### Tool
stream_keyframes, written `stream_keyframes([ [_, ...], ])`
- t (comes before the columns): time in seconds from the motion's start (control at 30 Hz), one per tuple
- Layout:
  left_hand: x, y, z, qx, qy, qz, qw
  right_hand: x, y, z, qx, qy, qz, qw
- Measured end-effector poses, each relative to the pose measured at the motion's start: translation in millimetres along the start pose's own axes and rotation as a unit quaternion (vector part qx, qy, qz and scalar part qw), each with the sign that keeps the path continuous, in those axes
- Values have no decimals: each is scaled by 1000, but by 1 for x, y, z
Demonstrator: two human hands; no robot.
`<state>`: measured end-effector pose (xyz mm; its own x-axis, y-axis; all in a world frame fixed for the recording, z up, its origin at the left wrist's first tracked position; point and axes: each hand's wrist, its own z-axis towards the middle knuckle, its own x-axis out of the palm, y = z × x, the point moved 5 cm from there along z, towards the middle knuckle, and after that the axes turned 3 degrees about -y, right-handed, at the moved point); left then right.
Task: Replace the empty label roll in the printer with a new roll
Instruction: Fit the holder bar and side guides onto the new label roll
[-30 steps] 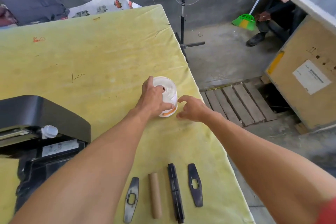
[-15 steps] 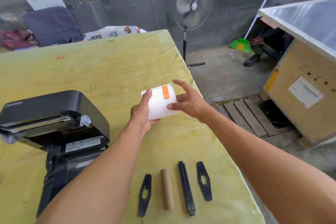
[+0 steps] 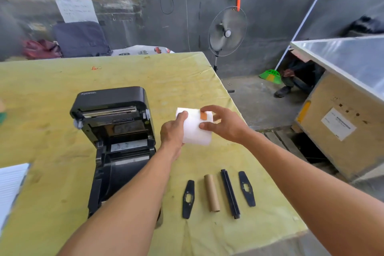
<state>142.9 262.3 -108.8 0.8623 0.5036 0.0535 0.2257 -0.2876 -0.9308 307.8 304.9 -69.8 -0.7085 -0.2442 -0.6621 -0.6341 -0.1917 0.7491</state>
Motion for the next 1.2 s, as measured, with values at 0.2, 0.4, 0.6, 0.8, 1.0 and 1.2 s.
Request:
stream_keyframes([
  [0.2, -12, 4, -16, -3, -23, -31, 999, -3, 29, -16, -125, -74, -166, 975],
  [0.4, -9, 10, -19, -19, -29, -65, 997, -3, 46, -24, -209, -103, -251, 940],
  [0.6, 1, 21, -7, -47, -25, -79, 995, -12, 34, -5, -172, -117, -219, 953],
  [0.8, 18, 33, 10, -67, -31, -81, 994, -19, 4, 34, -97, -95, -202, 970],
  [1.0, 34, 44, 32, -86, -56, -66, 992, -28, -32, 76, 6, -113, -153, 982],
  [1.2, 42, 57, 52, -108, -87, -55, 989, -31, -69, 111, 13, -107, -205, 973],
])
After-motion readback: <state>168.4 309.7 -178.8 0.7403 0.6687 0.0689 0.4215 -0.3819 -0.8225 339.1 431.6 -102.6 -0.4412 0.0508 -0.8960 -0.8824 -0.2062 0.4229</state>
